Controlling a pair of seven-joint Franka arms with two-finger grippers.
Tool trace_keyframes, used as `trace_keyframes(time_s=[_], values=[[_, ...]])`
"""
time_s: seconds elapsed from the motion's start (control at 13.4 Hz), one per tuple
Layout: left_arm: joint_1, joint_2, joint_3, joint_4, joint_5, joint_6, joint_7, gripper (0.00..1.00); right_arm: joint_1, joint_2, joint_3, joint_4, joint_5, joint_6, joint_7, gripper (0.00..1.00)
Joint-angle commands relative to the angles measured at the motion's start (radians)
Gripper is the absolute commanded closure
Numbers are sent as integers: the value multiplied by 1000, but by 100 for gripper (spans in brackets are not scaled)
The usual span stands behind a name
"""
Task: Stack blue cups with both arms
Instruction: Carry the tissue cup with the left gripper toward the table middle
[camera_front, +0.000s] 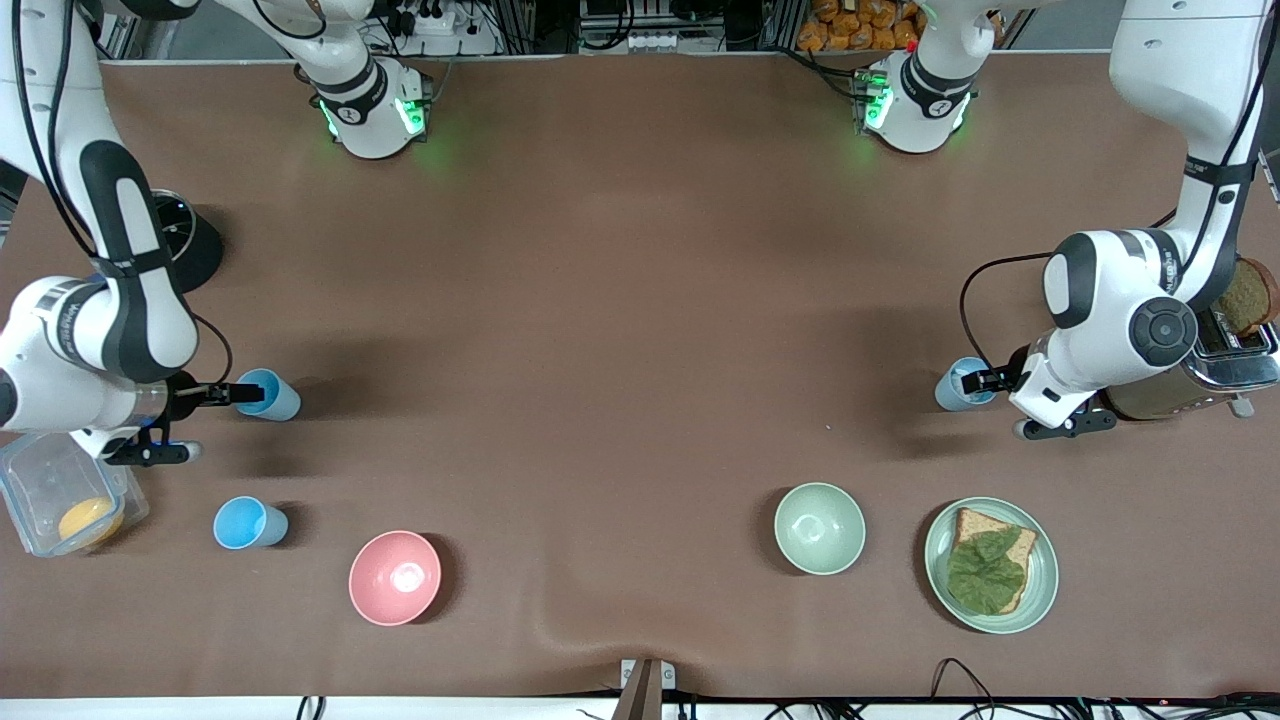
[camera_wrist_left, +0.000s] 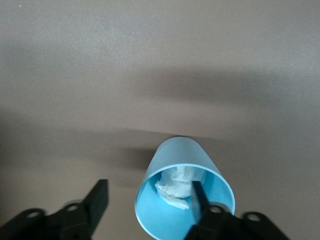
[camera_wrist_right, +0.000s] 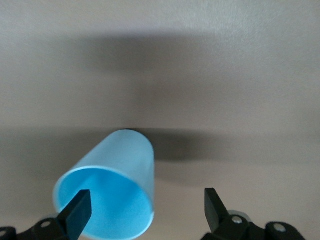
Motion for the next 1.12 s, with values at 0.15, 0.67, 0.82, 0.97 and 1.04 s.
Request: trace_keyframes(time_s=[0.15, 0.67, 0.82, 0.97, 1.04], values=[[0, 5, -5, 3, -16, 16, 30, 100, -26, 0, 16, -8, 33, 0, -39, 100], [-7, -54, -131, 106, -26, -2, -27, 100, -22, -13, 18, -8, 44, -41, -41, 100], [-11, -48, -207, 178, -24, -54, -115, 100, -16, -32, 22, 0, 44, -80, -41, 100], [-28, -37, -292, 233, -24, -86, -258, 100, -8, -59, 22, 3, 44, -116, -41, 100], [-57, -25, -309, 249, -22, -87, -333, 100, 9, -78, 22, 11, 44, -147, -35, 100]])
